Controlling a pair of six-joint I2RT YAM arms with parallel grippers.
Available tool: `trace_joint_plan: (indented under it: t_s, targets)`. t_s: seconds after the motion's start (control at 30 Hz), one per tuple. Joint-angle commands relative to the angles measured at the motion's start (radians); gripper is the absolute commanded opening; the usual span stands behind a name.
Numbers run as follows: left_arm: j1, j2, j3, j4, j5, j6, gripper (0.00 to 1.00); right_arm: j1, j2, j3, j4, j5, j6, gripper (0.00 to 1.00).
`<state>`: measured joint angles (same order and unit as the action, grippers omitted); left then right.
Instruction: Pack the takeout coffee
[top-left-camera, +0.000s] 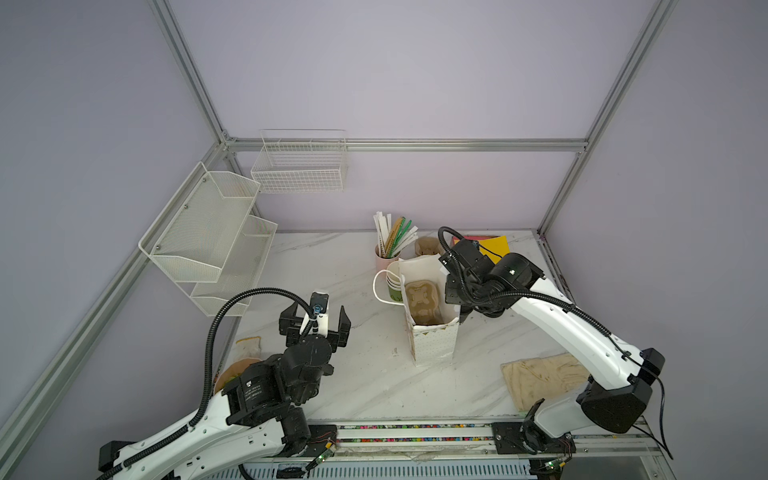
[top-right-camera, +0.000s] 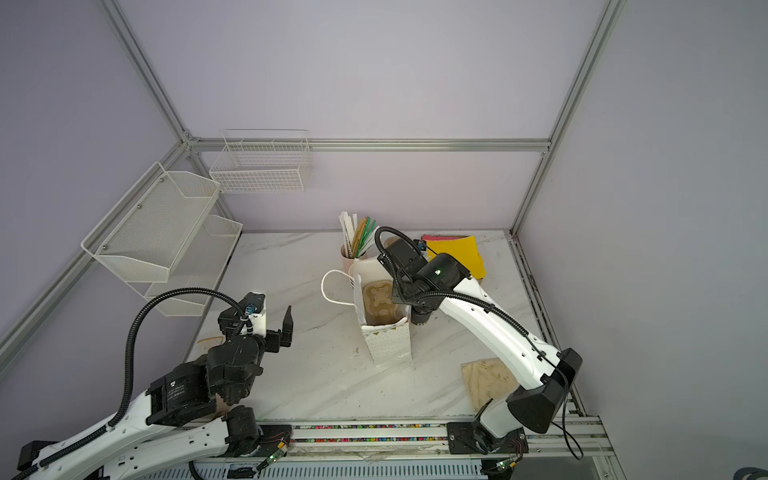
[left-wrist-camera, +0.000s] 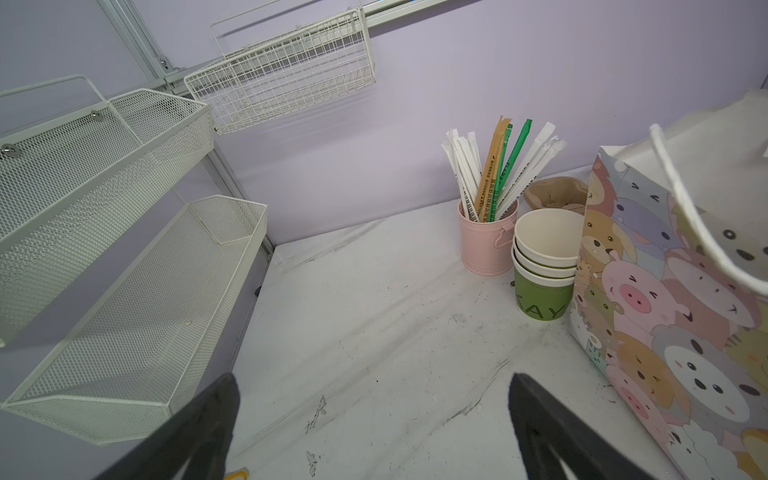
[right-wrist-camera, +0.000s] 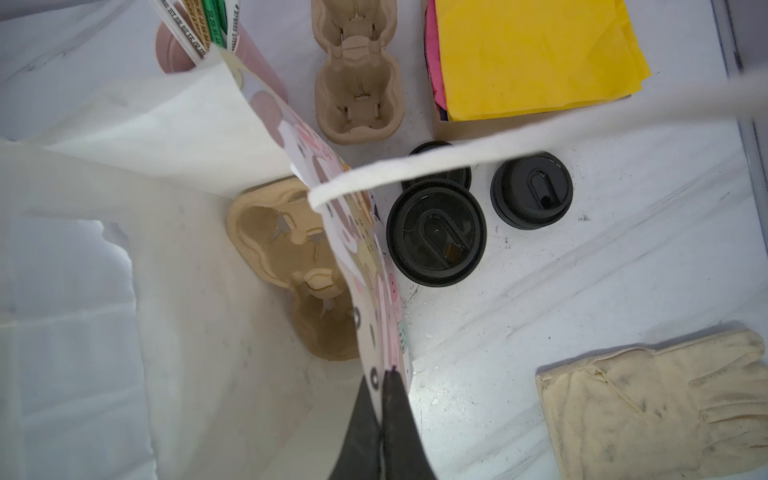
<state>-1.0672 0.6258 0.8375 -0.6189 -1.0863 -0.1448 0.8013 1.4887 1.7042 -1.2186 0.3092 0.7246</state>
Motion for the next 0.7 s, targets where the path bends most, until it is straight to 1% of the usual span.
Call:
trace_joint_plan:
  t_s: [0.0,0.13,0.3,0.37,0.53,0.67]
  targets:
    - [0.003,0.002,-0.033,0.027,-0.015,0.016,1.00,-0.005,-0.041,-0.007,-0.033,0.032,0.031,0.00]
    - [0.004,0.005,-0.035,0.025,-0.014,0.016,1.00,-0.007,-0.064,-0.028,-0.005,0.036,0.037,0.00]
    - [0.007,0.009,-0.034,0.029,-0.012,0.021,1.00,-0.008,-0.045,-0.078,0.070,-0.025,0.006,0.00]
    - [0.009,0.008,-0.036,0.027,-0.014,0.021,1.00,-0.013,-0.040,-0.091,0.090,-0.031,-0.007,0.00]
    - [0.009,0.003,-0.039,0.030,-0.017,0.022,1.00,-0.058,-0.048,-0.101,0.133,-0.081,-0.065,0.00]
    - [0.009,0.004,-0.039,0.033,-0.016,0.025,1.00,-0.121,-0.048,-0.121,0.144,-0.113,-0.113,0.00]
